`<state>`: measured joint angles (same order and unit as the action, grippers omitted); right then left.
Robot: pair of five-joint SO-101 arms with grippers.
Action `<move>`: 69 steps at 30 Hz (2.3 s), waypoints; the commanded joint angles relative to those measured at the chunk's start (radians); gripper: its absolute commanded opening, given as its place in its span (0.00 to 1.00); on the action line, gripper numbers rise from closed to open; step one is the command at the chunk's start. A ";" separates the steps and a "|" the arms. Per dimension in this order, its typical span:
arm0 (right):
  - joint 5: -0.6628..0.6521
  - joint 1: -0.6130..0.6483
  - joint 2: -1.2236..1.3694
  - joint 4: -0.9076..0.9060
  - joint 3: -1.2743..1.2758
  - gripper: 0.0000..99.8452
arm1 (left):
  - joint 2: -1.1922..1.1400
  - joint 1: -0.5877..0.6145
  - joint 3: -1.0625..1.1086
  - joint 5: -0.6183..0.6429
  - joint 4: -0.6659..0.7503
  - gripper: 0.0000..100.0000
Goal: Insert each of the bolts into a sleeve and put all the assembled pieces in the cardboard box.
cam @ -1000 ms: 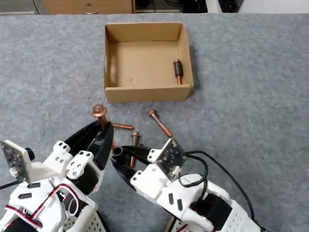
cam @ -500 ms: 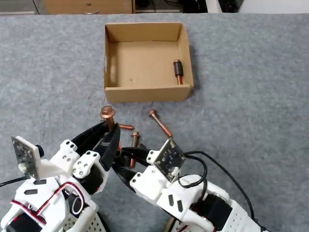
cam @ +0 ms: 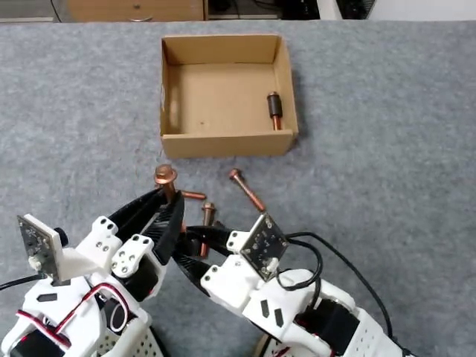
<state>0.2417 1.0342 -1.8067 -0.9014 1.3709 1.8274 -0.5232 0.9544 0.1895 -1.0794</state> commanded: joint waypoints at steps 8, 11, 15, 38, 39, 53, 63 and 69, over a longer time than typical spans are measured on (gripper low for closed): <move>0.003 -0.001 -0.128 0.037 -0.065 0.00 | 0.001 -0.012 -0.012 -0.005 -0.035 0.02; 0.003 -0.013 -0.128 0.037 -0.071 0.00 | 0.001 -0.012 -0.028 -0.005 -0.038 0.02; 0.003 -0.035 -0.128 0.032 -0.079 0.00 | 0.001 -0.012 -0.029 -0.009 -0.040 0.02; -0.052 -0.039 -0.127 -0.014 -0.145 0.00 | -0.005 -0.109 -0.149 -0.012 -0.203 0.02; -0.054 -0.039 -0.127 -0.018 -0.147 0.00 | -0.007 -0.110 -0.150 -0.012 -0.203 0.02; -0.055 -0.033 -0.127 -0.041 -0.150 0.00 | -0.008 -0.149 -0.143 -0.130 -0.216 0.20; -0.061 -0.039 -0.127 -0.075 -0.213 0.00 | -0.005 -0.123 -0.120 -0.133 -0.275 0.20; -0.061 -0.041 -0.127 -0.084 -0.245 0.00 | -0.005 -0.077 -0.117 -0.138 -0.288 0.20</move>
<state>0.1926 1.0111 -1.8082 -0.9920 1.2022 1.8259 -0.6306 0.8439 0.0591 -1.3617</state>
